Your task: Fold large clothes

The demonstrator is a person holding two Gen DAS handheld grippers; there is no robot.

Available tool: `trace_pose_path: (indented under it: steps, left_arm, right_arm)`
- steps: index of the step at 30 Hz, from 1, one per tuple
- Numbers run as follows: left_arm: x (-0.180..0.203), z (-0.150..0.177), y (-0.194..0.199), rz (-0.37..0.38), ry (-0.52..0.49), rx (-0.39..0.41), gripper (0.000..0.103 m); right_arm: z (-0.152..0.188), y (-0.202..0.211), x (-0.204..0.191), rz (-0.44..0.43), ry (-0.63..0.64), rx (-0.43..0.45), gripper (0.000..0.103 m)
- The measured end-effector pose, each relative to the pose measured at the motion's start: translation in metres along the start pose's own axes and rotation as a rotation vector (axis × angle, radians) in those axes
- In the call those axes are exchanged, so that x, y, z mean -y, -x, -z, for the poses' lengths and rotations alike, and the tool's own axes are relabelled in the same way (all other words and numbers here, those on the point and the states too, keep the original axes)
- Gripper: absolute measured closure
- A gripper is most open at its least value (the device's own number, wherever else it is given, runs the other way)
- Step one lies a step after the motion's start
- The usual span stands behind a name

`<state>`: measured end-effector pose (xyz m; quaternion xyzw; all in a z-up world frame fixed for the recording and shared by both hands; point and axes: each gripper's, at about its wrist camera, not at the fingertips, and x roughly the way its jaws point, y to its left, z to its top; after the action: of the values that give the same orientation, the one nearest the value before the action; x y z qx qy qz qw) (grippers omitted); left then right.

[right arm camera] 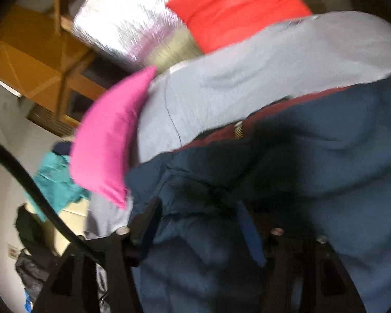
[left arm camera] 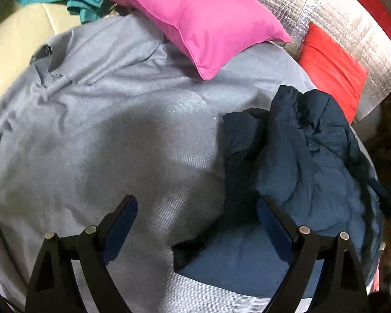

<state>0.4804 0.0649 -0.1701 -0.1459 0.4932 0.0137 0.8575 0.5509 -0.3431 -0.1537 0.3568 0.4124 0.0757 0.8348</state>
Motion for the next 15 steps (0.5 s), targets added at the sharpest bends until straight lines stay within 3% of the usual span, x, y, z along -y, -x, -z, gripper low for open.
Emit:
trace_pose_path:
  steps: [3,7,11,15]
  left_arm:
    - [0.001,0.0,0.0,0.016,0.006,0.003,0.009]
    - [0.005,-0.004,0.005,0.068,0.008,0.041,0.009]
    - [0.013,-0.006,0.008,0.158,0.019,0.065,0.009]
    - [0.029,-0.006,0.001,0.147,-0.029,0.053,0.009]
  right_arm:
    - [0.013,0.06,0.025,-0.003,-0.018,0.077,0.032]
    - [0.036,0.138,0.088,0.045,-0.108,0.199,0.02]
    - [0.057,0.166,0.153,0.061,-0.246,0.23,0.02]
    - [0.074,0.164,0.206,-0.001,-0.393,0.228,0.02]
